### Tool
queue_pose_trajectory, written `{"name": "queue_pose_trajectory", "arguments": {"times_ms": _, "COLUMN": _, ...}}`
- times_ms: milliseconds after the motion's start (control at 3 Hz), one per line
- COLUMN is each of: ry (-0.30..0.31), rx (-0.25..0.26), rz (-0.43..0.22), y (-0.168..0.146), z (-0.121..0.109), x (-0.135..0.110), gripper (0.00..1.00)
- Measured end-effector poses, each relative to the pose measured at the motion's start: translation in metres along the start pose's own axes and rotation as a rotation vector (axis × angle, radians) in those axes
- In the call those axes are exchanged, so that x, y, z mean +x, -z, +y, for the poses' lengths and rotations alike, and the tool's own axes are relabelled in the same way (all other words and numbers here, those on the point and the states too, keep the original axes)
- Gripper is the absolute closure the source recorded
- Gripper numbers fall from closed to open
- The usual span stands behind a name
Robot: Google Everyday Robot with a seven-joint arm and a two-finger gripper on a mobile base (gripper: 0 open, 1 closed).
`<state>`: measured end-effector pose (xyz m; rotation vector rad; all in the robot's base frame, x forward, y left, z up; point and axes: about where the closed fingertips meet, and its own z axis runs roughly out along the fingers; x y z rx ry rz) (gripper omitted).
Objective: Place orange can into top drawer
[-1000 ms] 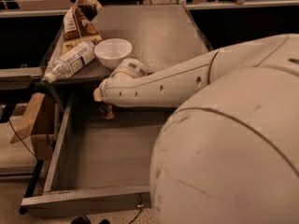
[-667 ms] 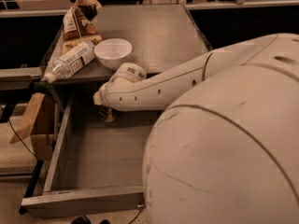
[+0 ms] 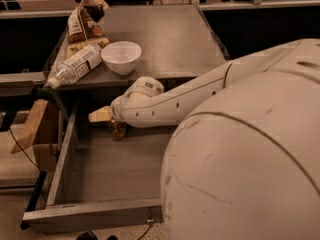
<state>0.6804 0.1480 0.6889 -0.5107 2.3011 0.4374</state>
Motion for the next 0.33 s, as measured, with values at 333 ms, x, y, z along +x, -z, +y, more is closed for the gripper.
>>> {"name": "queue_pose_trajectory", "arguments": {"times_ms": 333, "ry": 0.000, "rx": 0.000, "rz": 0.000, "y": 0.0000, "z": 0.0000, "x": 0.0000, "gripper": 0.00}}
